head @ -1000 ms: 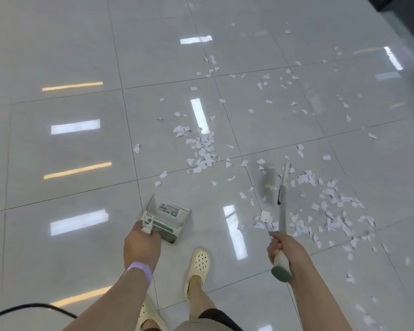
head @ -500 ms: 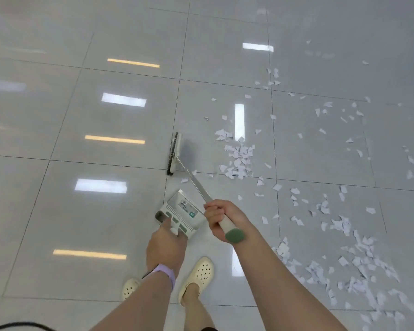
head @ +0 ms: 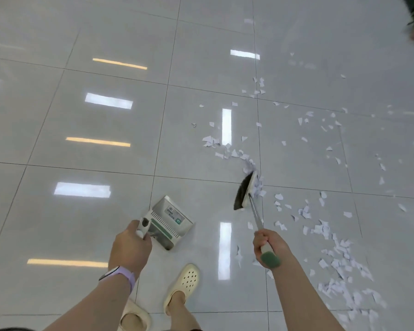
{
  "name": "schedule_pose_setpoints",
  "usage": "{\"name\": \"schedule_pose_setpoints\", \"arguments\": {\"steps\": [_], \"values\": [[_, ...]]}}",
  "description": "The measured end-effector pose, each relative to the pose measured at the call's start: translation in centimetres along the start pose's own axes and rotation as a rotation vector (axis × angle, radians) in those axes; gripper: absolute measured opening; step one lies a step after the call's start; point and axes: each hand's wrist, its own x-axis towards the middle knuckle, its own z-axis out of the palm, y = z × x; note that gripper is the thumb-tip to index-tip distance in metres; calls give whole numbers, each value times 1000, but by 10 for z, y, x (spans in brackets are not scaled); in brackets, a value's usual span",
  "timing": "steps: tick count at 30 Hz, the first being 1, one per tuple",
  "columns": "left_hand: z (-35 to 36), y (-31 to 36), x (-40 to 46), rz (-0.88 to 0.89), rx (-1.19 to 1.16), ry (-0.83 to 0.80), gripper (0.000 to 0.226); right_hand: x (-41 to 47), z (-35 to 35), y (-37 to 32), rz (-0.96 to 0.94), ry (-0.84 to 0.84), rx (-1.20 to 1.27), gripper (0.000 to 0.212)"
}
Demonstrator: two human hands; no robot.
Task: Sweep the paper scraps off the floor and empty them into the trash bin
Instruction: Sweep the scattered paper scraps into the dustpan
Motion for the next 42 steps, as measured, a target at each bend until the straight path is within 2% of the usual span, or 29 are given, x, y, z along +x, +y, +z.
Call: {"name": "schedule_pose_setpoints", "arguments": {"steps": [5,8,15,19,22,26,30,33,37,42], "values": [[2,-4,-5,10,-9,2,7,-11,-6,-28,-175,316,-320,20],[2,-6,-5,11,-28,-14,7,-29,-14,-37,-221,360,-276,19],[2,6,19,42,-50,-128,9,-56,-18,5,-208,144,11,23],[-3,-1,31,105,33,-265,33,-60,18,26,-146,-73,127,25],[-18,-7,40,221,195,-416,34,-68,60,51,-75,-172,107,26],[-46,-15,57,334,301,-537,38,-84,126,79,-12,-191,-20,28],[-77,-10,90,312,307,-489,25,-98,192,98,3,-233,-116,27],[-105,-1,110,223,172,-420,8,-100,236,108,-2,-296,-102,26],[-143,1,139,63,-127,-263,22,-103,289,114,7,-382,-53,24],[-175,3,166,148,-122,-214,23,-102,342,116,8,-450,-13,13]]}}
